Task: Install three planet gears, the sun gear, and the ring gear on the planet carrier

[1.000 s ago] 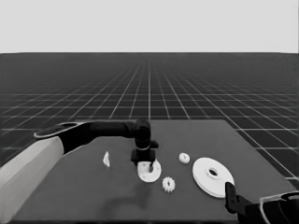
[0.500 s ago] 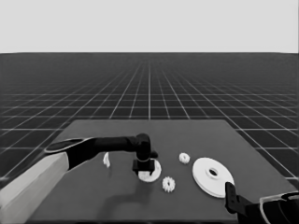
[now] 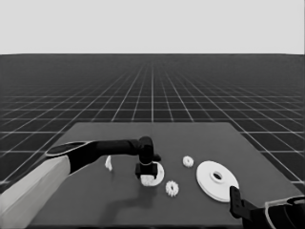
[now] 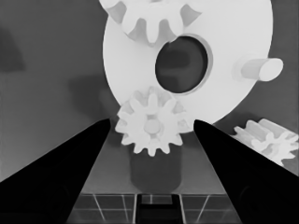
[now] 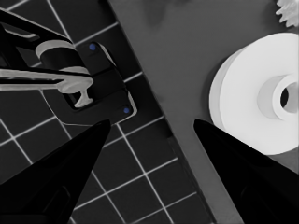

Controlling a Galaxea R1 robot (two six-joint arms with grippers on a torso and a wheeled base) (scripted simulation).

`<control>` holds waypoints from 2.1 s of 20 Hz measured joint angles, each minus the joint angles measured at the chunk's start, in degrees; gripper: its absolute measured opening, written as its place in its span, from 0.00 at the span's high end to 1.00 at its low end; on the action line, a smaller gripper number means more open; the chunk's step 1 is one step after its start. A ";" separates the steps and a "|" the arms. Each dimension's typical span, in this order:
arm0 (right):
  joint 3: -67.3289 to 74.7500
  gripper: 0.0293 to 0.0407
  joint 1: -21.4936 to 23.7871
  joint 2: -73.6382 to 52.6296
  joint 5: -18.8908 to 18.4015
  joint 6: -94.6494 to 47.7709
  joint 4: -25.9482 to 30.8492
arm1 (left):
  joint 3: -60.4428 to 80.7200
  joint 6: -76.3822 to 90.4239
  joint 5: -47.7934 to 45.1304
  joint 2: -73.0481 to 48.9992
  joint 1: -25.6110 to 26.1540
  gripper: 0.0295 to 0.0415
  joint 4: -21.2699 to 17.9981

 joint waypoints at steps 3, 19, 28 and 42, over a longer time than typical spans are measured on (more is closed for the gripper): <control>0.00 0.19 0.00 0.00 0.00 0.00 0.00 | 5.04 -3.57 1.81 -1.03 -7.62 0.25 -7.46; 0.00 0.19 0.00 0.00 0.00 0.00 0.00 | 61.45 102.54 -48.54 -68.18 -29.77 0.25 -2.74; -72.88 0.19 22.00 49.02 -16.98 36.08 32.08 | 61.94 103.78 -48.97 -68.84 -29.97 0.25 -2.68; -84.45 0.80 11.80 53.88 -9.78 31.63 25.08 | 61.94 103.79 -48.98 -68.85 -29.97 0.25 -2.68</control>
